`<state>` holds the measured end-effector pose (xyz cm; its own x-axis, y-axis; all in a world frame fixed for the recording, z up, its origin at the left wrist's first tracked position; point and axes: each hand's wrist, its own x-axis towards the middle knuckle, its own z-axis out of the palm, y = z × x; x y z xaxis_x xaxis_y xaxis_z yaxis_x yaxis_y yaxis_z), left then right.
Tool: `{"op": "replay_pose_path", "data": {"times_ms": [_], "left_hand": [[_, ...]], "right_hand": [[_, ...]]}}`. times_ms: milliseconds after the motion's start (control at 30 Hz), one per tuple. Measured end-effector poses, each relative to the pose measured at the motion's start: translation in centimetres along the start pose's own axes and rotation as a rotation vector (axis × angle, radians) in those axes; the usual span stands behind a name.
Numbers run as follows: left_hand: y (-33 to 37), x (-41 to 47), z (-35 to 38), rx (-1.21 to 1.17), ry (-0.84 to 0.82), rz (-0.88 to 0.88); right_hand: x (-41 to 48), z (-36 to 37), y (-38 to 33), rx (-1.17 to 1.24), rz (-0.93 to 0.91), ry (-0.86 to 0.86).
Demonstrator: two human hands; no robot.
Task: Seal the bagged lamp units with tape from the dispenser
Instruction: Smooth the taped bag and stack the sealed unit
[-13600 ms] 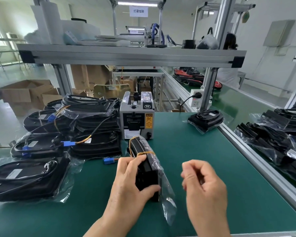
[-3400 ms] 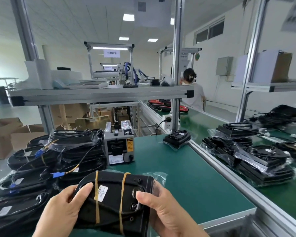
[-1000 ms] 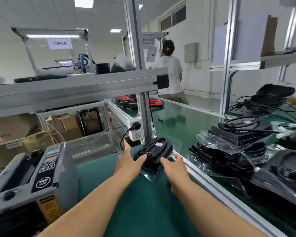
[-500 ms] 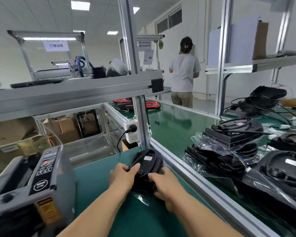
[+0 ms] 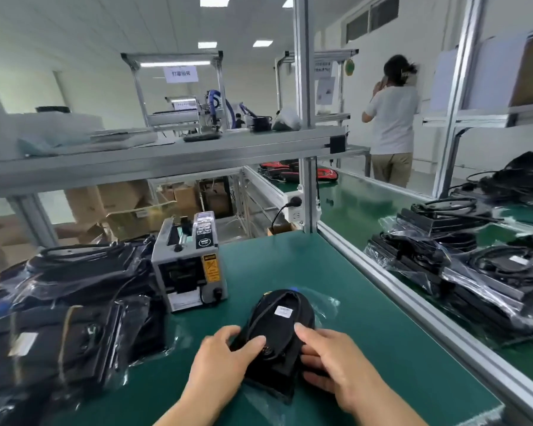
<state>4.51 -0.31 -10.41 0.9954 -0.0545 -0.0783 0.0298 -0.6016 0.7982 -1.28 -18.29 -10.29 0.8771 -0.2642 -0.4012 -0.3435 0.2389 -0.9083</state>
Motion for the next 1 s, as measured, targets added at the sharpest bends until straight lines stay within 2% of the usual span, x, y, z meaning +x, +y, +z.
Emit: {"op": "replay_pose_path", "data": {"times_ms": [100, 200, 267, 333, 400, 467, 533, 600, 667, 733, 867, 1000], "left_hand": [[-1.5, -3.4, -1.6, 0.015, 0.033, 0.000], [-2.7, -6.2, -2.8, 0.027, 0.056, -0.007], [-3.2, -7.8, -3.4, 0.030, 0.066, -0.006], [-3.4, -9.2, -3.8, 0.017, 0.079, -0.002], [-3.3, -10.2, -4.1, -0.010, 0.083, -0.001], [-3.4, -10.9, -4.3, -0.056, 0.061, -0.003], [-3.8, -11.2, -4.6, -0.163, 0.027, 0.004], [-4.4, -11.1, -4.9, -0.289, -0.024, 0.032], [-5.3, -10.8, -4.8, -0.375, -0.087, 0.078], [-6.0, -10.3, -4.6, -0.444, -0.141, 0.110], [-6.1, -9.4, -5.5, -0.463, -0.195, 0.156], [-3.3, -8.2, -8.2, -0.415, 0.098, 0.336]], "right_hand": [[-1.2, 0.0, 1.9, -0.107, -0.075, 0.022], [-0.9, -0.7, 2.8, -0.470, -0.267, 0.293], [-0.9, -0.8, 2.8, -0.697, -0.304, 0.382], [-1.4, 0.1, 3.1, -0.933, -0.268, 0.336], [-1.8, 1.4, 3.7, -1.001, -0.282, 0.260], [-2.8, 2.2, 3.7, -0.802, -0.373, 0.233], [-4.4, 2.5, 3.6, -0.296, -0.400, 0.151], [-5.4, 2.7, 3.3, 0.178, -0.371, -0.026], [-6.0, 3.0, 2.7, 0.404, -0.388, -0.172], [-6.9, 3.7, 1.8, 0.409, -0.431, -0.247], [-8.2, 4.3, 0.8, 0.145, -0.490, -0.371], [-8.7, 4.9, 0.4, -0.053, -0.636, -0.445]]}}
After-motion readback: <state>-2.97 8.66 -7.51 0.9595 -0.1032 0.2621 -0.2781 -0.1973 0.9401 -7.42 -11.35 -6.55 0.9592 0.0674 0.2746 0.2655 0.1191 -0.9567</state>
